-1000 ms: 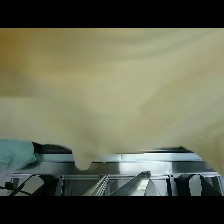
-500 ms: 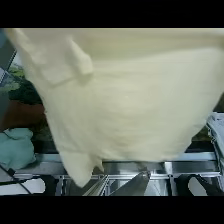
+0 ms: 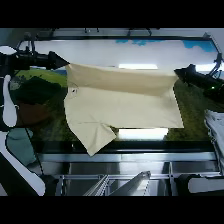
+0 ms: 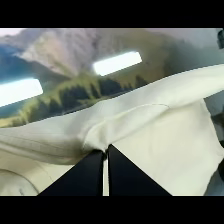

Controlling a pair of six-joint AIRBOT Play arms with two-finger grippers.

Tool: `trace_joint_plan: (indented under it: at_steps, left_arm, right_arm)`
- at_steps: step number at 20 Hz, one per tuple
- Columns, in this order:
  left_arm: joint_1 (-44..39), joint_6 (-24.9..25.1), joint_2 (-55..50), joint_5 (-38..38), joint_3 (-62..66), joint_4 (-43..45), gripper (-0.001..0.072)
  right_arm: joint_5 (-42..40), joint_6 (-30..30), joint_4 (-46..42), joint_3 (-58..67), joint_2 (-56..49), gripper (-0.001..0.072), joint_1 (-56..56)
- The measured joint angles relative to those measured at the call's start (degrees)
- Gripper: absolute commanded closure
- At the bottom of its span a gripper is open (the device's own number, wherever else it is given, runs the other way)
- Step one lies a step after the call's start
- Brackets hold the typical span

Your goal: Fold the shirts.

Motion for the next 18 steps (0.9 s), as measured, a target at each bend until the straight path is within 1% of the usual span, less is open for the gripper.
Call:
trace_joint_plan:
  at_steps: [2,4,6,8,11,13,18]
  left_arm:
    - [-0.7,0.9,-1.3,3.1,-1.6,0.3,0.0681]
    - [-1.7,2.5,-2.0,4.6,-2.5,0.8,0.0684]
    - [-2.8,3.5,-2.3,5.4,-3.0,1.5,0.0685]
    - [-4.0,3.6,-2.6,5.6,-3.3,3.9,0.0684]
    - [-5.6,1.2,-2.7,4.7,-3.4,10.0,0.0684]
    - [-6.2,-1.0,-2.7,2.8,-3.5,14.0,0.0684]
    - [-6.5,-3.7,-2.7,-1.1,-3.5,17.9,0.0684]
  right_arm:
    - [1.2,-1.3,2.5,2.9,-5.7,0.0695,-0.1]
    - [2.1,-2.1,3.7,4.8,-9.4,0.0695,-0.5]
    - [2.7,-2.1,3.1,5.9,-11.5,0.0695,-1.3]
    - [3.0,-0.9,0.1,6.4,-12.6,0.0694,-2.2]
    - [3.7,0.6,-5.4,6.7,-13.5,0.0694,-3.0]
    - [4.9,1.2,-7.6,6.8,-13.7,0.0694,-3.1]
    - [7.3,1.6,-9.5,6.9,-13.9,0.0694,-3.9]
